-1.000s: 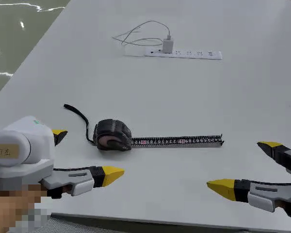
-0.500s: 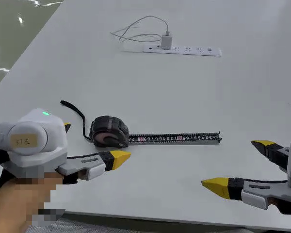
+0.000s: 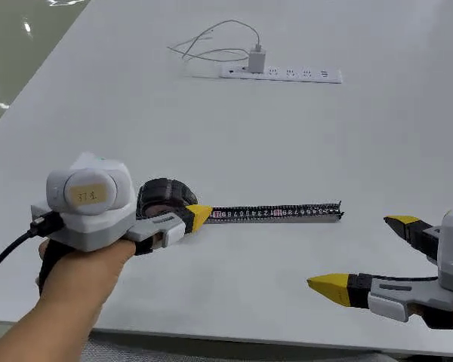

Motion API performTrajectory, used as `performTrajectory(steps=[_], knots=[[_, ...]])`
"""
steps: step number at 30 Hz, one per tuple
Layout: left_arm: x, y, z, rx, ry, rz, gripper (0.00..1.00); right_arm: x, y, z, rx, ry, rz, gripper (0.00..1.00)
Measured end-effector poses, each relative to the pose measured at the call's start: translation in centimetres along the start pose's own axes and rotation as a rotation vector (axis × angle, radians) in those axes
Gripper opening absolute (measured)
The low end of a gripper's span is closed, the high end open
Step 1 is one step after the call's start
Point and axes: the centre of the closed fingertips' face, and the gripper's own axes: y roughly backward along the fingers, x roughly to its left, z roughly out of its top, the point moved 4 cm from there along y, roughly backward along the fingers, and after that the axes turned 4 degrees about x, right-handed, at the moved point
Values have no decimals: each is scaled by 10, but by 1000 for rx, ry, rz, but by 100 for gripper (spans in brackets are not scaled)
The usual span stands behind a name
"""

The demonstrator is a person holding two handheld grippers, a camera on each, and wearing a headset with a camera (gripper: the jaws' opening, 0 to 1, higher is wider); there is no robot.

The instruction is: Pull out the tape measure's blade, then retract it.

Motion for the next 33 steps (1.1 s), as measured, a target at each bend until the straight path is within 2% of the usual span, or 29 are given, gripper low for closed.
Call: performTrajectory(steps=[3, 4, 6, 10, 14, 19, 22, 26, 28, 33], knots=[[1, -5, -4, 12, 10, 19, 86, -1, 0, 0, 4, 1, 0, 98], [0, -8, -5, 13, 35, 15, 86, -2, -1, 0, 3, -1, 0, 98], [1, -12, -10, 37, 30, 27, 86, -3, -1, 0, 2, -1, 0, 98], [4, -17, -12, 39, 51, 43, 81, -3, -2, 0, 5, -5, 0, 98], [5, -23, -15, 43, 115, 39, 80, -3, -4, 0, 6, -6, 2, 98], [7, -26, -15, 48, 117, 62, 76, -4, -6, 0, 6, -8, 5, 97], [7, -28, -15, 48, 136, 58, 74, -4, -6, 0, 8, -7, 6, 97], [8, -28, -18, 61, 124, 72, 70, -6, -5, 0, 8, -8, 5, 97], [9, -27, -18, 58, 121, 81, 65, -6, -5, 0, 7, -7, 5, 97], [6, -29, -19, 59, 145, 66, 62, -6, -5, -1, 10, -7, 6, 97]])
